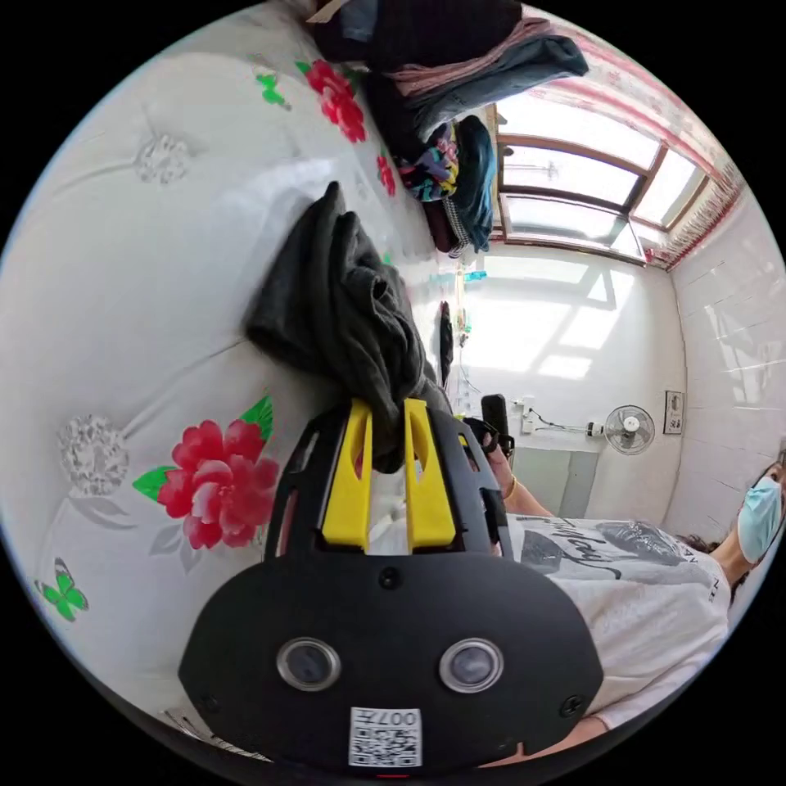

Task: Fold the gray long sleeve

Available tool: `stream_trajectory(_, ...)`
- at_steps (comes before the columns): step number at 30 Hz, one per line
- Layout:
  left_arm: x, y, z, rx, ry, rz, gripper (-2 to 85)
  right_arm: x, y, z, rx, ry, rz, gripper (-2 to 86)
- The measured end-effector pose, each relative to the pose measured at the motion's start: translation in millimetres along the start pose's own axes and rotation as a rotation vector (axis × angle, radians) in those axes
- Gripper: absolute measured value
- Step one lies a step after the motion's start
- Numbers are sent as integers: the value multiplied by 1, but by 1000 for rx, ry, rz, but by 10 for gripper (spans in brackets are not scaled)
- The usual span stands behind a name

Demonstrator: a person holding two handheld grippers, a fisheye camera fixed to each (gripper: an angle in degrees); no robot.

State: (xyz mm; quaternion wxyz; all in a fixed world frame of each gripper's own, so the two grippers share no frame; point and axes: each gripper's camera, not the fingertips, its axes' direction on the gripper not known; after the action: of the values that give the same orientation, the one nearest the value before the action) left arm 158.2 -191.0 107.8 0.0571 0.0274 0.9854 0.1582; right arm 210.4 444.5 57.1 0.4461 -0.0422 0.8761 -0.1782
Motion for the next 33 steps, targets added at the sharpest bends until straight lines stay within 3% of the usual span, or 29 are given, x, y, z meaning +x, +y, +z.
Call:
stream_trajectory(7,101,-12,-138,252,-28,280,55,-171,-50,30,-47,-152,-408,52)
stream_trajectory(11,170,39,-250,498,-238,439,55,-287,-61,108,-154,-252,-653,50)
stream_trajectory(15,168,116,-309,700,-429,339,60,-347,-50,212,-280,-204,-765,55)
stream_trajectory(20,87,200,-304,823,-599,-141,71,-320,-21,294,-385,135,-843,63)
stream_trajectory(23,83,246,-266,927,-688,-215,52,-261,-9,286,-411,331,-787,65)
stream_trajectory(25,103,257,-240,980,-810,-185,44,-222,-3,261,-396,452,-720,64)
stream_trajectory(28,146,228,-191,910,-979,5,40,-159,6,197,-309,625,-535,64)
stream_trajectory(30,171,179,-143,757,-997,189,37,-127,19,140,-181,712,-414,65)
stream_trajectory(33,177,107,-65,494,-963,293,29,-100,33,70,27,777,-281,69)
